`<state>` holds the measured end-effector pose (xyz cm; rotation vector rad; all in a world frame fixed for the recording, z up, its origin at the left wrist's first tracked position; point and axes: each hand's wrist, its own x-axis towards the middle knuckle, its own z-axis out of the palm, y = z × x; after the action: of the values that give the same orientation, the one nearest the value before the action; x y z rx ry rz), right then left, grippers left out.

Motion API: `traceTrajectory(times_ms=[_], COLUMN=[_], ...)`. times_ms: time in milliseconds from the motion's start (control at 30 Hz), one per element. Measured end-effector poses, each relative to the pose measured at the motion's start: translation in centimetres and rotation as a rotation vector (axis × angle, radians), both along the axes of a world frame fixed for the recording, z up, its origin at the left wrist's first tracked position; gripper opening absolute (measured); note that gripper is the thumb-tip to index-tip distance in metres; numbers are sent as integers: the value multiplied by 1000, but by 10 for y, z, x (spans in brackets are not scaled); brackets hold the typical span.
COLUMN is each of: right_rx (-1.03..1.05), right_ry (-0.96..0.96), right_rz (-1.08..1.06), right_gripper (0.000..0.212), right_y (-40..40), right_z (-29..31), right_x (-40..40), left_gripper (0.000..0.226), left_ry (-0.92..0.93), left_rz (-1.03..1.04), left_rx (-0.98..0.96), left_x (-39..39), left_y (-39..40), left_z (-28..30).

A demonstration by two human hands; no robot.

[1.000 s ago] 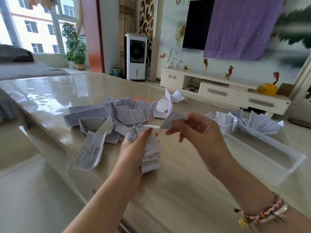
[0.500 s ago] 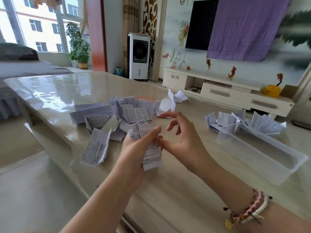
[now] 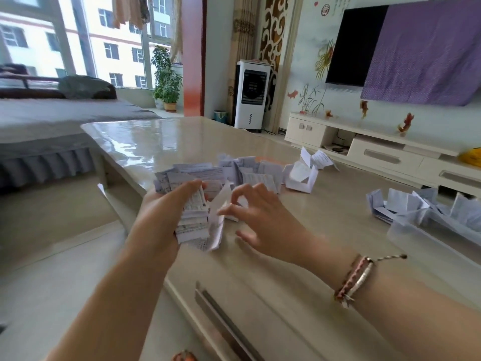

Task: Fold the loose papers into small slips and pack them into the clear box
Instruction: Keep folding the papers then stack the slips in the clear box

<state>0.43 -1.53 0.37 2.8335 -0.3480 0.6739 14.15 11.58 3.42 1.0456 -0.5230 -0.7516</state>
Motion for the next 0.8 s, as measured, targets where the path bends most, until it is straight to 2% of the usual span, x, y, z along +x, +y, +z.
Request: traceTrajectory(times_ms=[100,167,233,300,433,567,600,667,800], right_rx=[-155,-162,9,268,781,1188,1269,1365,1409], right_ry=[11,-63,-211,-361,-517,-709,-738,-788,-756], right_rz=[106,129,101,32,-54,-85,-107,-131,-135], right_gripper=[30,13,5,2,19,9,4,11,22], right_y=[2,5,11,17,24,18,16,12,8], right_z=[-8,-7,-1,10,34,41,42,40,37], right_x=[18,22,20,10,-19,-48,-53,-63,-79], left_gripper=[24,29,32,37,28,18,21,27,29], left_ry=[28,33,31,30,8,-9,-23,-45,-71], left_rz=[34,54,82,129,243,143,89,-35,-278], left_rx=[6,-11,-24,-29,-35,7,27,63,16], left_x=[15,19,21,20,11,-16,-23,-37,-64], left_y=[4,4,2,-3,-17,-26,-27,-29,-35], left_z=[-3,-4,-5,-7,-7,-6,-7,-9,-11])
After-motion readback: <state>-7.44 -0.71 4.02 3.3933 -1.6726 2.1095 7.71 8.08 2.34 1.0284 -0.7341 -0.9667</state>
